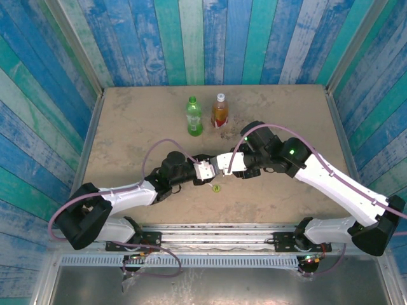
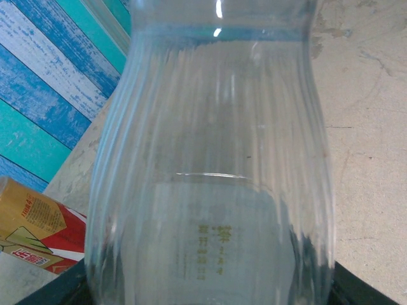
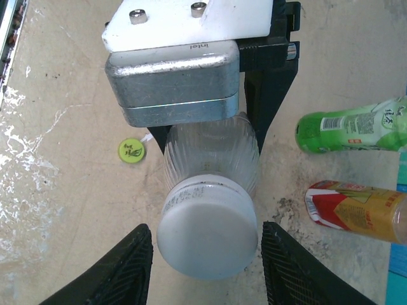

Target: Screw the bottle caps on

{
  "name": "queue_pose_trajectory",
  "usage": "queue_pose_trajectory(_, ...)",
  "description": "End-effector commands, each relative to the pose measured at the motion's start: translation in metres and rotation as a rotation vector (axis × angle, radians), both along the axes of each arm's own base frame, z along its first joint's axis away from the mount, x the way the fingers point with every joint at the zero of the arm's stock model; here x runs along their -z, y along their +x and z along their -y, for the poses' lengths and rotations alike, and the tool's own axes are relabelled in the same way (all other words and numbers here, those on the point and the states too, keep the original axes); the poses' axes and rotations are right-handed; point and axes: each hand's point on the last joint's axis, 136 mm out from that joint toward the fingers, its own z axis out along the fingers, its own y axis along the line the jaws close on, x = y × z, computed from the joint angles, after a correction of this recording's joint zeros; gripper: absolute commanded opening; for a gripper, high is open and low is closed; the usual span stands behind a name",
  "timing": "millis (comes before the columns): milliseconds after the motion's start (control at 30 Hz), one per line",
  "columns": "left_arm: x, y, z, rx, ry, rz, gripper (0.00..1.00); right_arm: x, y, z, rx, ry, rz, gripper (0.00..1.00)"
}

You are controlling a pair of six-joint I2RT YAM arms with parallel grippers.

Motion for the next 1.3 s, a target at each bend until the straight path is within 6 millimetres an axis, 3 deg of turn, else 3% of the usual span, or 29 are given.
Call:
queue_pose_trajectory(0, -0.014, -0.006, 0.002, 0.027, -0.03, 0.027, 0.59, 0.0, 0.003, -0.001, 0.007, -0.015, 0.008, 0.51)
queue_pose_trajectory(467, -0.018, 0.0, 0.0, -0.008, -0.042, 0.036, 0.6, 0.003, 0.007, -0.002, 0.074, 0.002, -0.026, 0.4)
queue_pose_trajectory(700, -0.035, 0.023, -0.003, -0.108, -0.061, 0.108, 0.59, -0.026, 0.054, 0.004, 0.6, 0.271, -0.055, 0.28)
queue_pose_trajectory(867, -0.045, 0.029, 0.0, -0.118, -0.063, 0.149, 0.59, -0.029, 0.057, -0.001, 0.911, 0.532, -0.352, 0.25)
queue_pose_trajectory(967, -0.047, 0.03, 0.001, -0.115, -0.064, 0.159, 0.59, -0.015, 0.054, 0.0, 1.113, 0.642, -0.618, 0.25)
queue_pose_trajectory(1033, -0.047, 0.029, 0.001, -0.11, -0.064, 0.156, 0.59, -0.008, 0.045, -0.008, 1.132, 0.665, -0.742, 0.29)
queue_pose_trajectory(1100, -0.044, 0.027, 0.002, -0.103, -0.06, 0.143, 0.6, -0.01, 0.039, -0.012, 1.076, 0.646, -0.754, 0.34)
queue_pose_trajectory(1267, -0.036, 0.022, -0.001, -0.094, -0.055, 0.124, 0.6, -0.023, 0.025, -0.001, 0.756, 0.499, -0.5, 0.61)
